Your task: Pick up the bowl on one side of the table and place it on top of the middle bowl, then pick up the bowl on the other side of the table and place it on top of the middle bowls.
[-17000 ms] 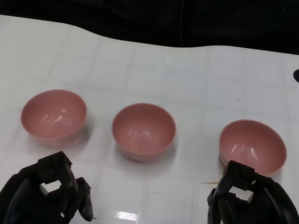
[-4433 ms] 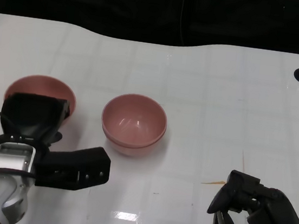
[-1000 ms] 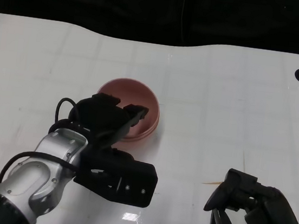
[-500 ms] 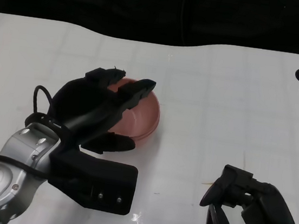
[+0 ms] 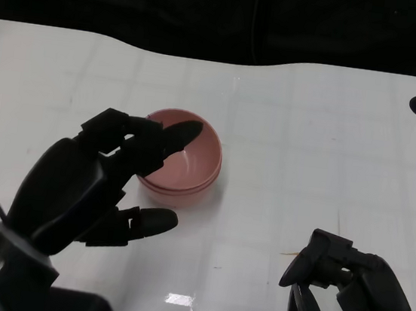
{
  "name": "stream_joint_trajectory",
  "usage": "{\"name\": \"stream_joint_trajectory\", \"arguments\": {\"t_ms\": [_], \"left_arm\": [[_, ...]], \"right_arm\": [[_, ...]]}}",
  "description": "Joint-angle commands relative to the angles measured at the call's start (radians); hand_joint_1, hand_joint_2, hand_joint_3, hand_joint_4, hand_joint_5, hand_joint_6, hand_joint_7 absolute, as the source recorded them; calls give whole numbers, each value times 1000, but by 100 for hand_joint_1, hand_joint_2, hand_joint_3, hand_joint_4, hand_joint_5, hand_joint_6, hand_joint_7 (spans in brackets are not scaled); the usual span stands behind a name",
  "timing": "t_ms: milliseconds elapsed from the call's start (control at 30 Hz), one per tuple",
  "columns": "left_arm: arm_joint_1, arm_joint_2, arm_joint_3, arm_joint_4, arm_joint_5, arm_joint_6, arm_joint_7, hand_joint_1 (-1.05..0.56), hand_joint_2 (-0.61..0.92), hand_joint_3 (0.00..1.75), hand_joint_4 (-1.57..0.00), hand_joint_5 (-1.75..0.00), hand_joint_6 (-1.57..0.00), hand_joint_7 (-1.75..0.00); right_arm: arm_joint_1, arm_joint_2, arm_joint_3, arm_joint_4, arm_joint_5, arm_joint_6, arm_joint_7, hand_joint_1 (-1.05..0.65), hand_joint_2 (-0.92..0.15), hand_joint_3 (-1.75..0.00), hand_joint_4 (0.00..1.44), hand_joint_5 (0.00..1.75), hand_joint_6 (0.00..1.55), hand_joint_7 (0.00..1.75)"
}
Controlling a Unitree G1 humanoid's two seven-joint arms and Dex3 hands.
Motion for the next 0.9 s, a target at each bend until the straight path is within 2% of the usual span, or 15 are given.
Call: {"name": "stream_joint_trajectory", "arguments": {"t_ms": [33, 200, 300, 333, 400, 467, 500, 567, 600, 667, 733, 900], "left_arm": [[44, -32, 43, 57, -107, -118, 51, -48, 92, 33, -19, -97, -52, -13], [86, -108, 81, 161, -271, -290, 66, -33, 92, 25, -50, -95, -72, -28], [124, -170, 84, 190, -401, -330, 39, -27, 92, 23, -67, -102, -86, -39], [144, -186, 80, 189, -455, -327, 19, -25, 92, 23, -69, -107, -88, -46], [188, -209, 77, 171, -524, -297, -17, -18, 91, 29, -74, -122, -87, -72], [236, -225, 75, 141, -583, -255, -52, -14, 87, 45, -75, -135, -82, -95], [258, -232, 70, 125, -627, -233, -77, -10, 80, 65, -77, -144, -81, -107], [296, -246, 60, 87, -708, -178, -124, -7, 69, 92, -79, -152, -80, -121], [312, -253, 55, 64, -740, -142, -142, -4, 59, 115, -81, -160, -79, -136], [337, -270, 51, 23, -798, -75, -172, -2, 47, 138, -84, -167, -80, -149], [357, -286, 51, -9, -845, -14, -196, -1, 41, 147, -88, -171, -84, -152], [372, -307, 67, -28, -977, 87, -297, 0, 40, 148, -92, -172, -87, -153]], "right_arm": [[7, -12, -11, -8, 0, -11, 0, -14, -37, -135, 86, 162, 86, 133], [13, -10, -10, -13, -1, -10, -2, -13, -39, -133, 87, 161, 86, 133], [18, -10, -8, -24, 2, -2, 0, -13, -40, -132, 86, 161, 86, 133], [20, -10, -9, -26, 4, -2, 0, -13, -40, -132, 86, 161, 86, 133], [24, -11, -9, -31, 8, -1, 3, -12, -40, -132, 86, 161, 85, 133], [28, -13, -11, -37, 9, 0, 4, -12, -41, -132, 85, 161, 85, 133], [30, -15, -12, -39, 9, -2, 4, -12, -41, -132, 85, 161, 85, 133], [34, -18, -14, -46, 7, 1, 2, -12, -41, -131, 85, 161, 84, 132], [35, -19, -15, -49, 8, 4, 1, -12, -41, -131, 85, 161, 84, 132], [36, -21, -17, -55, 8, 11, 0, -12, -41, -131, 85, 160, 84, 132], [35, -22, -21, -54, 12, 10, 3, -13, -41, -131, 85, 160, 84, 132], [34, -23, -27, -43, 19, 2, 12, -13, -43, -128, 84, 156, 83, 127]]}}
